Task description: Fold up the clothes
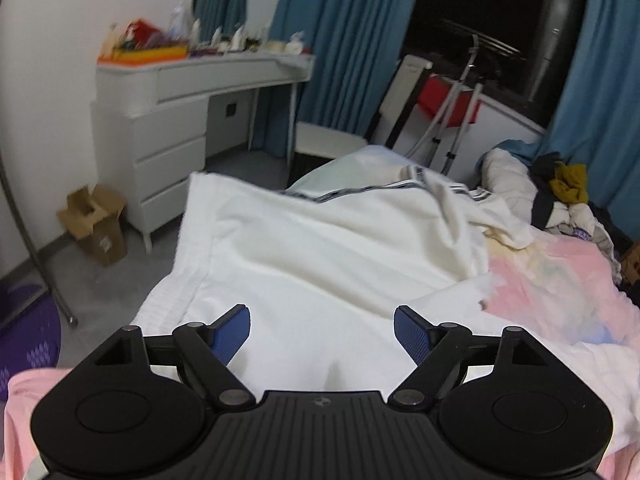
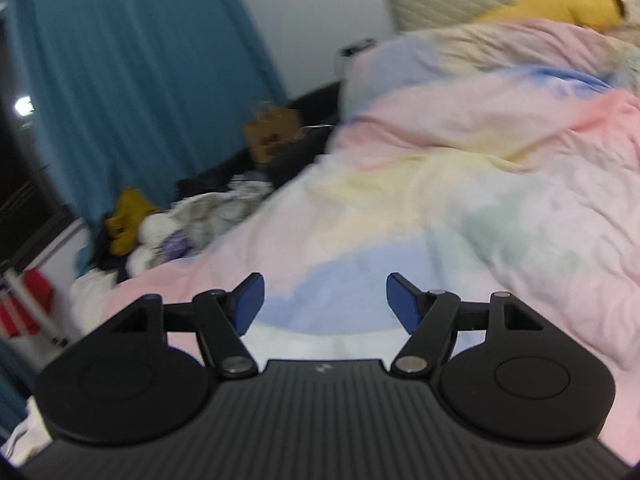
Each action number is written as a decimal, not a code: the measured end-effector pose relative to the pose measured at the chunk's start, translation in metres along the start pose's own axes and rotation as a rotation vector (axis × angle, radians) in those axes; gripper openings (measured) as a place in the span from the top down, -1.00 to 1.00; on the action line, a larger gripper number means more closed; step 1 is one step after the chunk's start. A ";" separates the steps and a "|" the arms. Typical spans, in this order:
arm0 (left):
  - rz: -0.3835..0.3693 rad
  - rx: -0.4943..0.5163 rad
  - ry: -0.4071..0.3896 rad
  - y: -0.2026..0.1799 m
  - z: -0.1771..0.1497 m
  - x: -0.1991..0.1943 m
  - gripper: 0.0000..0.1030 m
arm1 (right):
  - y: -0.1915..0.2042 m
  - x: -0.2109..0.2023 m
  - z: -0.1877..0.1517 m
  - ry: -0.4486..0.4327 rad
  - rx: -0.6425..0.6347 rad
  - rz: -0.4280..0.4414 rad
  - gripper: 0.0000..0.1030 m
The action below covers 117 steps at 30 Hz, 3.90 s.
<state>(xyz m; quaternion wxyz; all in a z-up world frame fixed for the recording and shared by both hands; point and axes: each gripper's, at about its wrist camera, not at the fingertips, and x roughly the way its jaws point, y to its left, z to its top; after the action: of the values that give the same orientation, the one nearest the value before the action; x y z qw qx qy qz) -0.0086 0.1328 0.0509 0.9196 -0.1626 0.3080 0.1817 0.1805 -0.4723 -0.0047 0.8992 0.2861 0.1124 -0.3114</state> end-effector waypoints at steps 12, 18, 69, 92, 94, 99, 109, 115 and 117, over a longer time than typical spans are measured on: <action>-0.162 0.171 -0.086 -0.106 -0.039 0.055 -0.57 | 0.090 -0.052 -0.070 0.111 -0.289 0.419 -0.36; -0.246 0.210 -0.148 -0.153 -0.057 0.123 -0.57 | 0.116 -0.063 -0.103 0.208 -0.352 0.614 -0.35; -0.352 0.417 -0.219 -0.164 -0.085 0.225 -0.60 | 0.100 0.165 -0.074 0.283 0.224 0.290 0.89; -0.218 0.727 -0.067 -0.237 -0.057 0.277 0.87 | 0.094 0.224 -0.072 0.424 0.273 0.441 0.89; -0.259 0.734 -0.082 -0.229 -0.049 0.265 0.89 | 0.097 0.217 -0.062 0.374 0.273 0.469 0.89; -0.356 0.699 -0.072 -0.209 -0.046 0.227 0.89 | 0.096 0.207 -0.047 0.315 0.235 0.428 0.89; -0.348 0.579 0.016 -0.194 -0.080 0.239 0.80 | 0.084 0.211 -0.073 0.384 0.054 0.330 0.83; -0.379 0.496 0.040 -0.181 -0.078 0.215 0.19 | 0.078 0.170 -0.057 0.348 0.054 0.333 0.82; -0.389 0.448 0.053 -0.169 -0.074 0.202 0.11 | 0.074 0.152 -0.054 0.348 0.030 0.316 0.81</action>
<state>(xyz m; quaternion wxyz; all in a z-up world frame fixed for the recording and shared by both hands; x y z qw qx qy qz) 0.1772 0.0012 -0.0994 0.9418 -0.0164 0.3272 -0.0746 0.3440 -0.4680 -0.0731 0.8995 0.3628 0.2150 -0.1143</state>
